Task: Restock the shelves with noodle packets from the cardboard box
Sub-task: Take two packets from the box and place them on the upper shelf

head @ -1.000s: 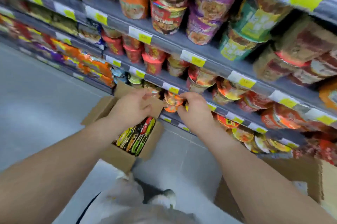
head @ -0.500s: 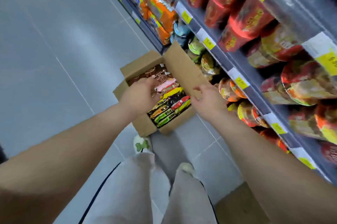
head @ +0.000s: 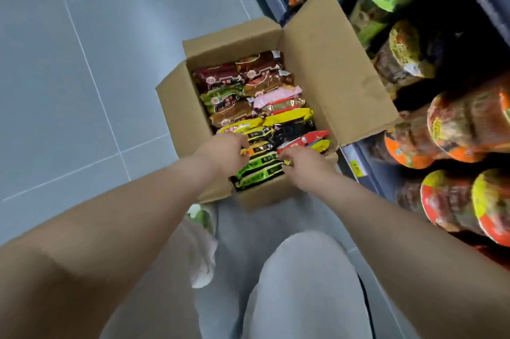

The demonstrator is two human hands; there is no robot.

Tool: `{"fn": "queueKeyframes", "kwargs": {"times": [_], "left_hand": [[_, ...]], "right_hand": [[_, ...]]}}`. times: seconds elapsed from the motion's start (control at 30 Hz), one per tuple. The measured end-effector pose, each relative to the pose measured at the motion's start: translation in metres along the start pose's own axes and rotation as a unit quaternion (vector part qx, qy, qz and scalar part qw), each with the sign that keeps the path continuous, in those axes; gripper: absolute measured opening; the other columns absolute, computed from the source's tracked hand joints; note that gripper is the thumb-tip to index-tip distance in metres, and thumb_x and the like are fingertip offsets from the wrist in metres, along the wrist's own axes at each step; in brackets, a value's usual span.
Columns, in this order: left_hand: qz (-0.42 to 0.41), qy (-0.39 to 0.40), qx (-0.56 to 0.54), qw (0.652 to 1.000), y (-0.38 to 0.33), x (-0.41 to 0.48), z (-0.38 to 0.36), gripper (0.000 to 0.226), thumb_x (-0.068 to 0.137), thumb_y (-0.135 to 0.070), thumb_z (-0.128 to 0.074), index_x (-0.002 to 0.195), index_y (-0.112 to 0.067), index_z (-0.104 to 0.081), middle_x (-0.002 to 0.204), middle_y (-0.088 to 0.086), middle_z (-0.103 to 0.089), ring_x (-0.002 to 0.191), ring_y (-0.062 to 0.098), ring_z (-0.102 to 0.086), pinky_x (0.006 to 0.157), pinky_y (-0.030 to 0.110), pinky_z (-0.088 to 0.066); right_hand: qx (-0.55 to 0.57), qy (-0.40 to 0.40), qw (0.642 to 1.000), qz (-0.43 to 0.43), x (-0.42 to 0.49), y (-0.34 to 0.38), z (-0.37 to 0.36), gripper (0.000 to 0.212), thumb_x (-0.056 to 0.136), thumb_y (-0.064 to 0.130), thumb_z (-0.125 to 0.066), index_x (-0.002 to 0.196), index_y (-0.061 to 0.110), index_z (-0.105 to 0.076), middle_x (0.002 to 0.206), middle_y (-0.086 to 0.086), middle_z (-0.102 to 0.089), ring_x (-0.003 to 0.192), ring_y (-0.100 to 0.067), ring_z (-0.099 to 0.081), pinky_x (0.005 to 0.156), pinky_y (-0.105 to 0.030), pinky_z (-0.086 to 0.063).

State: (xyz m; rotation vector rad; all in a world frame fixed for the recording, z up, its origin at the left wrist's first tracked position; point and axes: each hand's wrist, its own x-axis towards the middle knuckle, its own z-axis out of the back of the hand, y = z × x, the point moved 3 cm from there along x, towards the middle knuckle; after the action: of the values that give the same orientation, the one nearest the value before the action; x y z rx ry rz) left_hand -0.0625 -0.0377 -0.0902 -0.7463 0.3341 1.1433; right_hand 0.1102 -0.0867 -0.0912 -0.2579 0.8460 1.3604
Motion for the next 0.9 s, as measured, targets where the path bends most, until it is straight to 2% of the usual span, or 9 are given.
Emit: {"fn": "queueKeyframes", "kwargs": {"times": [0.07, 0.2, 0.4, 0.5, 0.6, 0.73, 0.83, 0.9], "left_hand": [[0.003, 0.008, 0.019, 1.000, 0.008, 0.021, -0.023, 0.030, 0.093, -0.026, -0.052, 0.121, -0.020, -0.060, 0.110, 0.002, -0.064, 0.094, 0.022, -0.062, 0.078, 0.033, -0.053], [0.003, 0.026, 0.062, 0.998, 0.015, 0.057, -0.067, 0.021, 0.086, -0.019, -0.055, 0.098, -0.020, -0.072, 0.100, 0.000, -0.070, 0.092, 0.022, -0.063, 0.078, 0.034, -0.055], [0.000, 0.039, 0.107, 0.994, 0.019, 0.068, -0.101, 0.043, 0.086, -0.019, -0.061, 0.128, -0.016, -0.054, 0.119, 0.006, -0.059, 0.106, 0.024, -0.057, 0.087, 0.033, -0.051], [0.011, 0.037, 0.134, 0.990, 0.020, 0.071, -0.107, 0.040, 0.087, -0.015, -0.061, 0.125, -0.010, -0.052, 0.116, 0.009, -0.055, 0.103, 0.025, -0.056, 0.086, 0.033, -0.049], [0.010, 0.045, 0.150, 0.988, 0.017, 0.078, -0.109, 0.034, 0.087, -0.021, -0.062, 0.119, -0.011, -0.056, 0.107, 0.006, -0.059, 0.097, 0.023, -0.057, 0.080, 0.032, -0.050], [0.029, 0.063, 0.164, 0.984, 0.018, 0.088, -0.104, 0.052, 0.080, -0.040, -0.071, 0.122, -0.013, -0.056, 0.102, 0.005, -0.063, 0.086, 0.022, -0.055, 0.071, 0.031, -0.048], [0.028, 0.087, 0.169, 0.981, 0.018, 0.091, -0.100, 0.061, 0.077, -0.045, -0.073, 0.126, -0.015, -0.055, 0.104, 0.004, -0.063, 0.089, 0.023, -0.058, 0.075, 0.032, -0.052], [0.025, 0.091, 0.176, 0.980, 0.019, 0.092, -0.099, 0.057, 0.078, -0.044, -0.073, 0.125, -0.016, -0.056, 0.100, 0.003, -0.062, 0.086, 0.023, -0.057, 0.071, 0.031, -0.050]], "right_hand": [[-0.025, 0.023, 0.999, 0.011, 0.022, -0.007, -0.015, 0.031, 0.090, 0.018, -0.058, 0.121, 0.024, -0.061, 0.122, -0.004, -0.062, 0.111, -0.027, -0.057, 0.091, -0.033, -0.047], [-0.051, 0.063, 0.995, 0.050, 0.058, -0.016, -0.047, 0.029, 0.087, 0.022, -0.064, 0.115, 0.020, -0.066, 0.118, -0.004, -0.065, 0.108, -0.024, -0.058, 0.090, -0.031, -0.048], [-0.049, 0.047, 0.997, 0.037, 0.083, -0.022, -0.070, 0.026, 0.085, 0.016, -0.064, 0.110, 0.017, -0.069, 0.108, -0.006, -0.068, 0.099, -0.024, -0.061, 0.085, -0.031, -0.051], [-0.068, 0.041, 0.996, 0.030, 0.088, -0.021, -0.074, 0.026, 0.082, 0.009, -0.064, 0.106, 0.016, -0.069, 0.103, -0.007, -0.068, 0.094, -0.025, -0.062, 0.081, -0.033, -0.054], [-0.090, 0.027, 0.995, 0.043, 0.094, -0.021, -0.076, 0.028, 0.079, 0.007, -0.069, 0.106, 0.015, -0.065, 0.102, -0.007, -0.065, 0.094, -0.028, -0.060, 0.076, -0.033, -0.053], [-0.106, 0.007, 0.994, 0.039, 0.100, -0.025, -0.079, 0.026, 0.078, 0.007, -0.070, 0.103, 0.016, -0.066, 0.098, -0.005, -0.064, 0.090, -0.028, -0.060, 0.068, -0.030, -0.048], [-0.105, 0.014, 0.994, 0.011, 0.104, -0.023, -0.084, 0.018, 0.081, 0.009, -0.068, 0.098, 0.013, -0.067, 0.095, -0.006, -0.067, 0.090, -0.027, -0.061, 0.071, -0.029, -0.049], [-0.107, 0.016, 0.994, 0.005, 0.106, -0.022, -0.084, 0.007, 0.082, 0.009, -0.067, 0.088, 0.011, -0.066, 0.089, -0.005, -0.067, 0.094, -0.026, -0.061, 0.074, -0.029, -0.049]]}}
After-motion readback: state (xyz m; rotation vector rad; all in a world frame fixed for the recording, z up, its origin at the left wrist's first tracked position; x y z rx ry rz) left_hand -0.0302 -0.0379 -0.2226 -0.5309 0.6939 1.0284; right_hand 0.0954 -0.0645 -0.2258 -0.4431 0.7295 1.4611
